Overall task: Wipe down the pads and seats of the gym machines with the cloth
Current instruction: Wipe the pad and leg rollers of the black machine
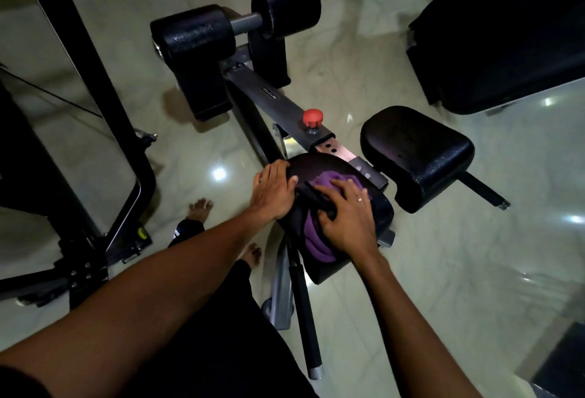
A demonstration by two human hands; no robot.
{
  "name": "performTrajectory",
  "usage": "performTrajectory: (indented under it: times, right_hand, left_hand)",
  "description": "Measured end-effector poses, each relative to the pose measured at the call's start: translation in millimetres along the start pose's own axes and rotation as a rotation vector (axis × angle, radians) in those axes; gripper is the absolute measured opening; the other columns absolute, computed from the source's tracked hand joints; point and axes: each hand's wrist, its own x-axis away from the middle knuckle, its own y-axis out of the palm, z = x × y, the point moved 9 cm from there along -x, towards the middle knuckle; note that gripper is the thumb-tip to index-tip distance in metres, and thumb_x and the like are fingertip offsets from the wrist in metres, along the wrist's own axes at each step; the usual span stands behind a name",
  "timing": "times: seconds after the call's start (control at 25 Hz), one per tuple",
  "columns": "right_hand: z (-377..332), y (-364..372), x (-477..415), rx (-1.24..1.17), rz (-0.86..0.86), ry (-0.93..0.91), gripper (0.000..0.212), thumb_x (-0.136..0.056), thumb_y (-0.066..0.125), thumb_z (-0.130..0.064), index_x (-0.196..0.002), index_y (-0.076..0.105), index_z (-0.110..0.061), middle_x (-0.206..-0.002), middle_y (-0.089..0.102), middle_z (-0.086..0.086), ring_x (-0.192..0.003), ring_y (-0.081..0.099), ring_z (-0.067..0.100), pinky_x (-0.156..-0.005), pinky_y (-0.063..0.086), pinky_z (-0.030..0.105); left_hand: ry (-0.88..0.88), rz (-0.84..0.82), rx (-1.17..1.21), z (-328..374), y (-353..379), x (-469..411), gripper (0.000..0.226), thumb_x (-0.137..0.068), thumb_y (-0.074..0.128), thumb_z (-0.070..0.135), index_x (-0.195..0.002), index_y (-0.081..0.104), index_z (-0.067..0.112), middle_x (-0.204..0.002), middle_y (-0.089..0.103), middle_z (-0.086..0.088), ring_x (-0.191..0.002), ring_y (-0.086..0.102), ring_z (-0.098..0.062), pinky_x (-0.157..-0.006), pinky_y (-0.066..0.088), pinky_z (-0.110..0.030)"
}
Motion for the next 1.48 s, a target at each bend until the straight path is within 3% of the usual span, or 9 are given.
performTrajectory:
  times: [0.16,0.32,0.44,0.64,0.92,1.04,1.28,1.4,1.48]
  right_hand:
    - [-2.4,2.8,-44.4,0.046,0.021,0.186,0.057,-0.093,0.059,-0.042,-0.148,0.043,-0.035,-0.162,0.03,0.008,-0.155,0.013,0.032,-0.126,-0.002,0.053]
    - [-54.3,29.4,-16.2,0.112,-0.014,0.082,0.061,-0.099,0.049,-0.05,-0.154,0.031,-0.033,-0.166,0.022,0.012,-0.155,0.009,0.037,-0.125,-0.008,0.053]
    - [-45.3,24.2,10.7,0.11,0.003,0.043,0.061,-0.097,0.052,-0.048,-0.153,0.031,-0.035,-0.165,0.024,0.007,-0.155,0.012,0.031,-0.126,-0.003,0.053]
    - [-12.2,13.5,-20.7,0.059,0.057,0.349,0.062,-0.094,0.055,-0.045,-0.152,0.036,-0.032,-0.166,0.022,0.012,-0.156,0.008,0.036,-0.126,-0.001,0.055]
    - [-63.2,36.2,7.9,0.159,-0.045,0.182,0.089,-0.089,0.054,-0.065,-0.161,0.017,-0.029,-0.17,0.006,0.013,-0.156,-0.002,0.037,-0.125,-0.006,0.056]
    - [-59.9,37.9,17.3,0.186,0.024,0.245,0.091,-0.085,0.058,-0.064,-0.16,0.023,-0.027,-0.169,0.012,0.015,-0.155,0.002,0.039,-0.125,-0.005,0.057]
    - [-110.2,84.6,-63.6,0.25,-0.115,0.06,0.067,-0.095,0.055,-0.046,-0.154,0.039,-0.021,-0.164,0.026,0.017,-0.151,0.014,0.051,-0.123,-0.002,0.063]
    - [-124.0,101.1,-108.5,0.216,-0.197,0.06,0.055,-0.096,0.051,-0.038,-0.147,0.047,-0.02,-0.158,0.038,0.011,-0.149,0.025,0.044,-0.124,0.001,0.06]
    - [-116.6,94.5,-132.9,0.147,-0.188,0.083,0.049,-0.092,0.054,-0.034,-0.139,0.054,-0.019,-0.148,0.047,0.008,-0.143,0.037,0.036,-0.125,0.003,0.055]
  left_hand:
    - [0.051,-0.064,0.031,-6.6,2.9,-3.0,0.04,-0.106,0.037,0.036,-0.14,0.043,0.018,-0.143,0.044,-0.004,-0.131,0.042,-0.028,-0.11,0.034,-0.042]
    - [0.11,-0.086,0.078,-14.5,-1.7,-3.1,0.039,-0.104,0.041,0.02,-0.142,0.047,0.015,-0.143,0.043,-0.008,-0.122,0.048,-0.032,-0.106,0.04,-0.044]
    - [0.145,-0.108,0.128,-21.9,-5.6,-1.9,0.037,-0.106,0.04,0.019,-0.141,0.051,0.018,-0.144,0.044,-0.007,-0.127,0.048,-0.03,-0.108,0.041,-0.042]
    - [0.136,-0.134,0.218,-32.6,-13.8,-1.2,0.045,-0.098,0.039,-0.003,-0.137,0.056,0.013,-0.146,0.047,-0.008,-0.135,0.044,-0.023,-0.113,0.033,-0.028]
    - [0.12,-0.192,0.156,-44.0,-24.9,-12.3,0.047,-0.094,0.042,-0.003,-0.136,0.058,0.012,-0.14,0.055,-0.009,-0.13,0.046,-0.025,-0.107,0.031,-0.025]
    - [0.097,-0.212,0.127,-57.5,-26.6,-20.1,0.044,-0.097,0.043,0.002,-0.137,0.057,0.012,-0.14,0.056,-0.01,-0.131,0.047,-0.028,-0.109,0.032,-0.031]
    - [0.04,-0.227,0.057,-72.5,-38.2,-34.1,0.042,-0.097,0.043,0.011,-0.137,0.057,0.014,-0.14,0.057,-0.009,-0.129,0.049,-0.028,-0.11,0.037,-0.038]
    - [0.02,-0.23,0.037,-79.4,-44.7,-44.3,0.055,-0.087,0.034,0.024,-0.135,0.059,0.014,-0.138,0.059,-0.01,-0.126,0.051,-0.03,-0.107,0.039,-0.04]
    - [-0.009,-0.212,0.004,-86.3,-46.7,-51.3,0.049,-0.092,0.038,0.013,-0.136,0.058,0.016,-0.14,0.058,-0.008,-0.127,0.051,-0.028,-0.108,0.038,-0.038]
